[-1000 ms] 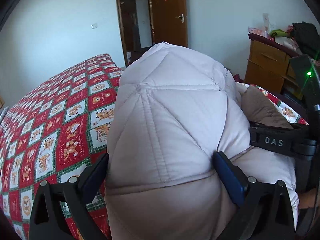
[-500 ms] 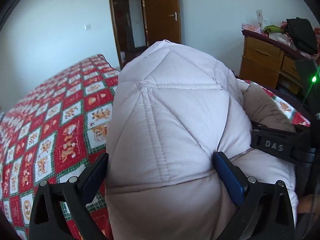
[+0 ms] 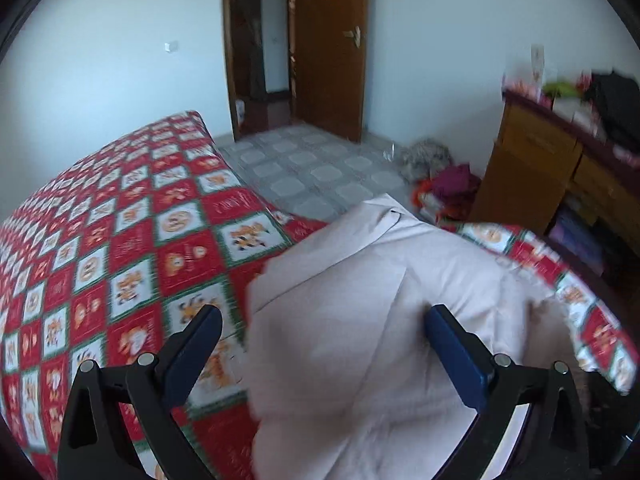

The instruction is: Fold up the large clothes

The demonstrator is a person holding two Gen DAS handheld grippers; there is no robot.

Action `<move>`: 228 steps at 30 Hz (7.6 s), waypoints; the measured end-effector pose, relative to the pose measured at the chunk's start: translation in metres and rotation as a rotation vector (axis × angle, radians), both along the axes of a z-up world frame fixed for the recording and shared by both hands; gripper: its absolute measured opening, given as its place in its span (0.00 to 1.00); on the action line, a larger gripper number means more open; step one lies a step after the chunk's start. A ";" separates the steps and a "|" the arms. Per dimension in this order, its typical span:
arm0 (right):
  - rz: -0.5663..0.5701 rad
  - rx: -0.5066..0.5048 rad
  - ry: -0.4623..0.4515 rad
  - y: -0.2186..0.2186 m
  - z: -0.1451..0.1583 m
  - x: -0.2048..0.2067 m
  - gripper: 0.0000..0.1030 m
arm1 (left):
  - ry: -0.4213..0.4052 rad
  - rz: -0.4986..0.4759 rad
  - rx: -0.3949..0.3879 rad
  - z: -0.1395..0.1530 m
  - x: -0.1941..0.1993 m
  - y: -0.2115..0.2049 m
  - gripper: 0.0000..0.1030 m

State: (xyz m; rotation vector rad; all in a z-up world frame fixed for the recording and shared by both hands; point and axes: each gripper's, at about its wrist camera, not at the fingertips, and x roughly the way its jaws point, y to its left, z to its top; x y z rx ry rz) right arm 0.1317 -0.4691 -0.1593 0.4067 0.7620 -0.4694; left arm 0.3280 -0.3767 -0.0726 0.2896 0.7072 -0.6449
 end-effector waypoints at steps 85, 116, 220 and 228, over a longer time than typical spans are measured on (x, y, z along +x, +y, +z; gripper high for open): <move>-0.149 -0.208 0.079 -0.002 0.017 0.030 0.91 | -0.048 0.101 0.052 -0.041 -0.038 0.022 0.99; -0.077 -0.333 -0.095 0.083 0.070 -0.105 0.97 | -0.153 0.075 -0.058 -0.006 -0.176 0.129 0.99; -0.007 -0.397 -0.339 0.160 0.162 -0.215 1.00 | -0.393 0.199 -0.164 0.083 -0.315 0.203 0.99; -0.008 -0.396 -0.339 0.159 0.161 -0.215 1.00 | -0.398 0.220 -0.153 0.082 -0.312 0.202 0.99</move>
